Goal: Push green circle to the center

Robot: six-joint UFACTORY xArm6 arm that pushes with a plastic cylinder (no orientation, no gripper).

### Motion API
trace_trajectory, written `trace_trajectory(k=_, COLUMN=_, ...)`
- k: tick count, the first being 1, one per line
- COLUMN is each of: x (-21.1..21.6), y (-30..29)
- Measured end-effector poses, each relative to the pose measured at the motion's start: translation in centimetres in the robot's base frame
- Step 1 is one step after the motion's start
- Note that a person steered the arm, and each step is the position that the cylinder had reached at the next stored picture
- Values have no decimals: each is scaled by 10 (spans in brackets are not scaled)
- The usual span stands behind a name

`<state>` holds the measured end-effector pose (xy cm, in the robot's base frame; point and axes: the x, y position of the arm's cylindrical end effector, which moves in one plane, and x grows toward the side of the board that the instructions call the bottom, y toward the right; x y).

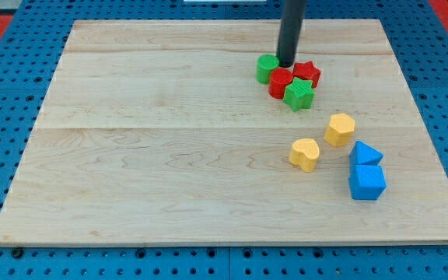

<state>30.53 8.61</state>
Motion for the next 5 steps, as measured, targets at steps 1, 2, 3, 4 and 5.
trace_trajectory(k=1, x=5, y=-23)
trace_trajectory(k=2, x=8, y=-43)
trace_trajectory(k=3, x=11, y=-67)
trace_trajectory(k=4, x=16, y=-91)
trace_trajectory(k=5, x=40, y=-92)
